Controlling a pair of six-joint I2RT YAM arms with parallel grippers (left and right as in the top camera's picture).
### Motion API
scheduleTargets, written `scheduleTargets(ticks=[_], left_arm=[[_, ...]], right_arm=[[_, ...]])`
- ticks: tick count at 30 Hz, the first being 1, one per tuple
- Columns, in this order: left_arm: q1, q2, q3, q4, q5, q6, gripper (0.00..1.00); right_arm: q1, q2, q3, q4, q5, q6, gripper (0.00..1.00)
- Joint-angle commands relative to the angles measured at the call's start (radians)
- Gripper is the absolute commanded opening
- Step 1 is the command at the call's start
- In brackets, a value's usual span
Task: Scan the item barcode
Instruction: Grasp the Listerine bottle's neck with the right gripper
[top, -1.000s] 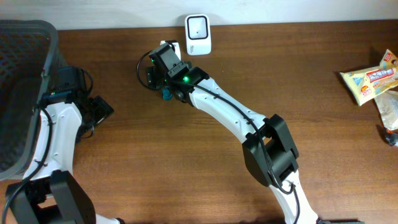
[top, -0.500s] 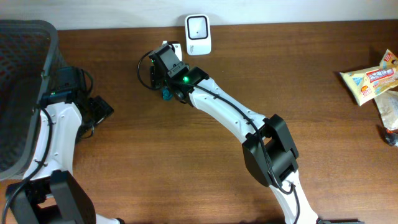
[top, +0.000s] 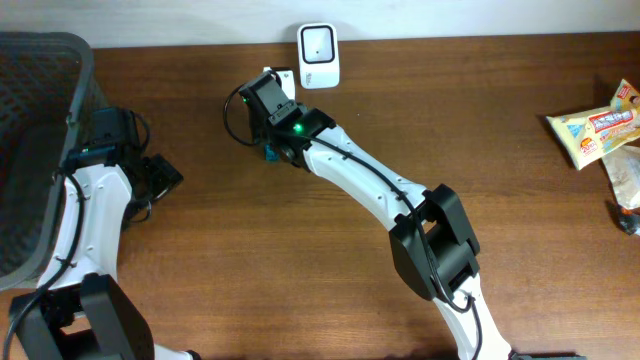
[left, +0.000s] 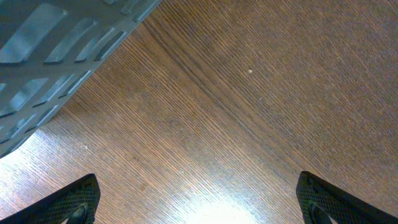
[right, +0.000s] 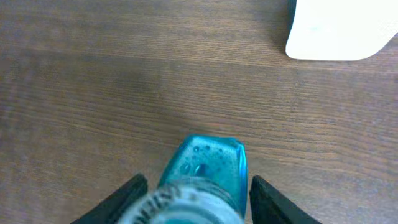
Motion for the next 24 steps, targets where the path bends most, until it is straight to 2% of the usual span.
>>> scheduleTargets(ticks=[1, 6, 16, 24], left_arm=[[0.008, 0.009, -0.004, -0.002, -0.004, -0.003, 0.99], [0.008, 0.009, -0.004, -0.002, -0.004, -0.003, 0.99], [0.008, 0.009, -0.004, -0.002, -0.004, -0.003, 0.99], [0.008, 0.009, -0.004, -0.002, -0.004, -0.003, 0.99]], right_arm=[[0.008, 0.004, 0.0, -0.003, 0.025, -0.01, 0.52], [0.008, -0.002, 0.0, -0.003, 0.025, -0.043, 0.46], [0.003, -0.058, 0.015, -0.018, 0.048, -0.109, 0.45], [-0.001, -0.079, 0.024, -0.064, 0.053, -0.49, 0.45]])
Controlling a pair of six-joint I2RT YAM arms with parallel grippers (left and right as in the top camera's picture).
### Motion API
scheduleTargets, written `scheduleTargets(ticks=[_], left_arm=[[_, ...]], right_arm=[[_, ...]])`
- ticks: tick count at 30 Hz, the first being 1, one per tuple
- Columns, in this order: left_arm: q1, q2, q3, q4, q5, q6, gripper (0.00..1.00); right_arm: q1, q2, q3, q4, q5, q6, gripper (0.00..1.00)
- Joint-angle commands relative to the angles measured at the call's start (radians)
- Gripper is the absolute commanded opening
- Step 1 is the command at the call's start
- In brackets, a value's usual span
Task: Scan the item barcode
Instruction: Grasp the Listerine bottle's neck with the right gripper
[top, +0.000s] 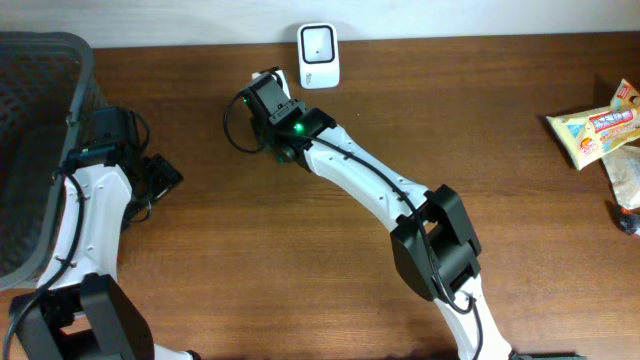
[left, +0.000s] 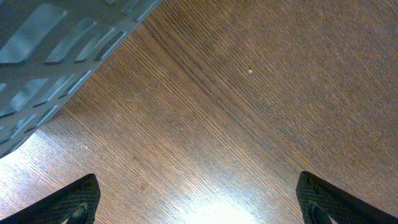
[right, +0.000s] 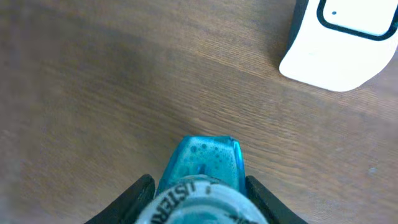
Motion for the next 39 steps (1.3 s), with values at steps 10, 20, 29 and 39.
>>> scheduleTargets(ticks=[10, 20, 29, 39], left_arm=[[0.008, 0.009, -0.004, -0.002, -0.004, -0.002, 0.99], [0.008, 0.009, -0.004, -0.002, -0.004, -0.002, 0.99], [0.008, 0.009, -0.004, -0.002, -0.004, -0.002, 0.99], [0.008, 0.009, -0.004, -0.002, -0.004, -0.002, 0.99]], right_arm=[[-0.08, -0.093, 0.026, -0.151, -0.082, -0.343, 0.44], [-0.19, -0.141, 0.027, -0.207, -0.241, -0.41, 0.44], [-0.208, -0.141, 0.027, -0.209, -0.286, -0.356, 0.42], [-0.209, -0.141, 0.027, -0.151, -0.291, -0.152, 0.32]])
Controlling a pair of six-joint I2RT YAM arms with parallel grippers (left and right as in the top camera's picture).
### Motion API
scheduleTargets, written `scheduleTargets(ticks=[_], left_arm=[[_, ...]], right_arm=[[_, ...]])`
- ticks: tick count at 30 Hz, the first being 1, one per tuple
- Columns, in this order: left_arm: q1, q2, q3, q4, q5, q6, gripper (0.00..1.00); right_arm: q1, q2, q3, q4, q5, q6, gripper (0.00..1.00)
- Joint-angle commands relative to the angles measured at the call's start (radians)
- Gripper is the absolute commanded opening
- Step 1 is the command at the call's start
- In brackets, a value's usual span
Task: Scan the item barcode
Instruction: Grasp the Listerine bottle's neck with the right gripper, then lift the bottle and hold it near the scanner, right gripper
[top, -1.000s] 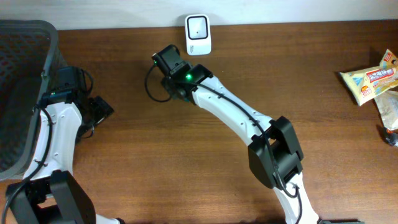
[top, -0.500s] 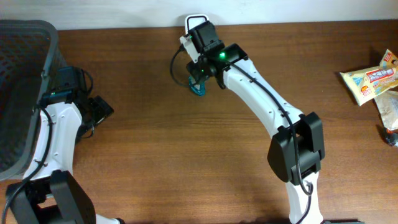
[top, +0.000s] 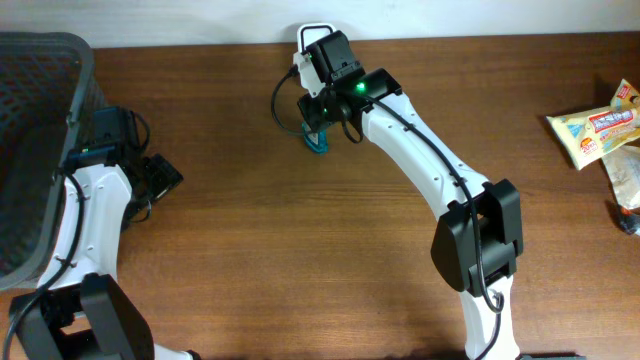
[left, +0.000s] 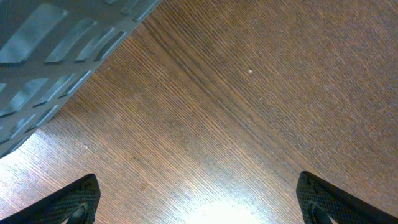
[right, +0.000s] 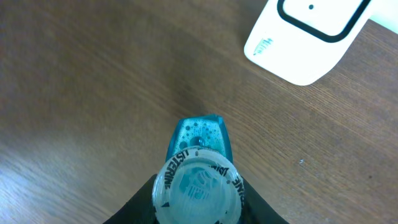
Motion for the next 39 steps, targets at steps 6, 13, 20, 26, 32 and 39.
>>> scheduleTargets(ticks=[6, 13, 20, 26, 32, 39], left_arm=[[0.008, 0.009, -0.004, -0.002, -0.004, -0.002, 0.99], [0.008, 0.009, -0.004, -0.002, -0.004, -0.002, 0.99], [0.008, 0.009, -0.004, -0.002, -0.004, -0.002, 0.99], [0.008, 0.009, -0.004, -0.002, -0.004, -0.002, 0.99], [0.008, 0.009, -0.004, -0.002, -0.004, -0.002, 0.99], [0.008, 0.009, -0.004, -0.002, -0.004, -0.002, 0.99]], right_arm=[[-0.001, -0.039, 0.019, 0.04, 0.06, 0.174, 0.29], [-0.001, -0.064, 0.02, 0.007, 0.271, 0.437, 0.29], [-0.002, -0.111, 0.02, -0.07, 0.403, 0.779, 0.28], [-0.008, -0.111, 0.019, -0.147, 0.479, 1.04, 0.28], [-0.008, -0.111, 0.019, -0.314, 0.637, 1.165, 0.28], [-0.014, -0.109, 0.019, -0.395, 0.689, 1.213, 0.29]])
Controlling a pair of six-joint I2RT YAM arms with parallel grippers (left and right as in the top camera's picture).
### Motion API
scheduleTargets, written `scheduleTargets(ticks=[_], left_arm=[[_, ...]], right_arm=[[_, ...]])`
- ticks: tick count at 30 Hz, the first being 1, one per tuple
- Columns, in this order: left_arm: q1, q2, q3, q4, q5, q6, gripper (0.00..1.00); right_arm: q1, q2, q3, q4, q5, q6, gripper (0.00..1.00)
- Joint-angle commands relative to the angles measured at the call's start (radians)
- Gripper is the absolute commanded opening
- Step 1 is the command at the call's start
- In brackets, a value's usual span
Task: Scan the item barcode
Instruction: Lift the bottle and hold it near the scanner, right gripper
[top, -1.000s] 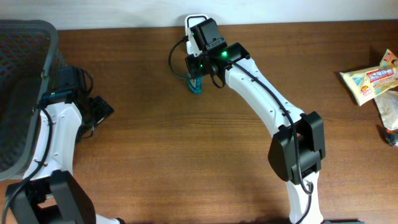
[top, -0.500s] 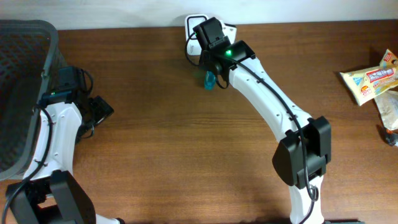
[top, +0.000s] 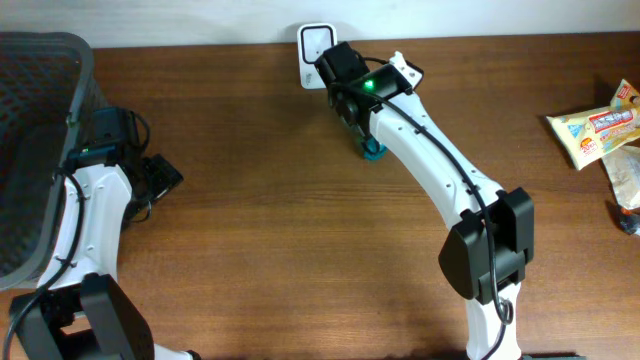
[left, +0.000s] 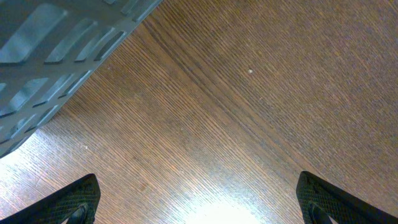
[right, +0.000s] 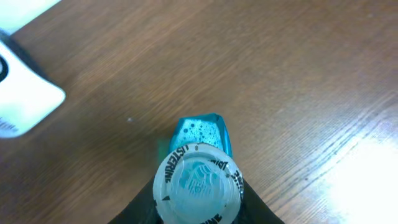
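My right gripper (right: 198, 193) is shut on a blue mouthwash bottle (right: 200, 134), its fingers around the neck under the clear white cap (right: 198, 186). In the overhead view the bottle (top: 373, 150) shows just right of and in front of the white barcode scanner (top: 316, 40), which stands at the table's far edge. The right wrist view catches only a corner of the scanner (right: 22, 102) at the left edge. No barcode shows in any view. Far to the left, my left gripper (left: 199, 208) is open over bare wood.
A dark mesh basket (top: 40, 60) stands at the table's left end, its rim (left: 62, 43) close to the left gripper. Snack packets (top: 595, 125) lie at the far right edge. The table (top: 300, 260) is brown wood.
My right gripper has carried the bottle from just in front and left of the scanner to its right side. In the wrist view the scanner shifted from upper right to the left edge. The left arm is unchanged.
The right gripper held the blue bottle low to the left of the scanner at the two oldest moments. Then it held it in front of the scanner, and now to the scanner's right. The left gripper stayed open beside the basket throughout.
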Motion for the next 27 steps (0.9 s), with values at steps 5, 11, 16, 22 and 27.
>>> scheduleTargets(ticks=[5, 11, 16, 22, 27], left_arm=[[0.008, 0.009, -0.004, -0.002, -0.004, -0.003, 0.99], [0.008, 0.009, -0.004, -0.002, -0.004, -0.002, 0.99], [0.008, 0.009, -0.004, -0.002, -0.004, -0.002, 0.99], [0.008, 0.009, -0.004, -0.002, -0.004, -0.002, 0.99], [0.008, 0.009, -0.004, -0.002, -0.004, -0.003, 0.99]], right_arm=[[-0.014, -0.049, 0.015, -0.049, 0.067, 0.124, 0.29], [-0.034, -0.018, 0.01, -0.057, -0.014, 0.145, 0.3], [-0.049, -0.017, 0.01, -0.061, -0.015, 0.145, 0.3], [-0.051, 0.021, 0.002, -0.061, -0.017, 0.145, 0.34], [-0.058, 0.023, 0.002, -0.057, -0.019, 0.144, 0.37]])
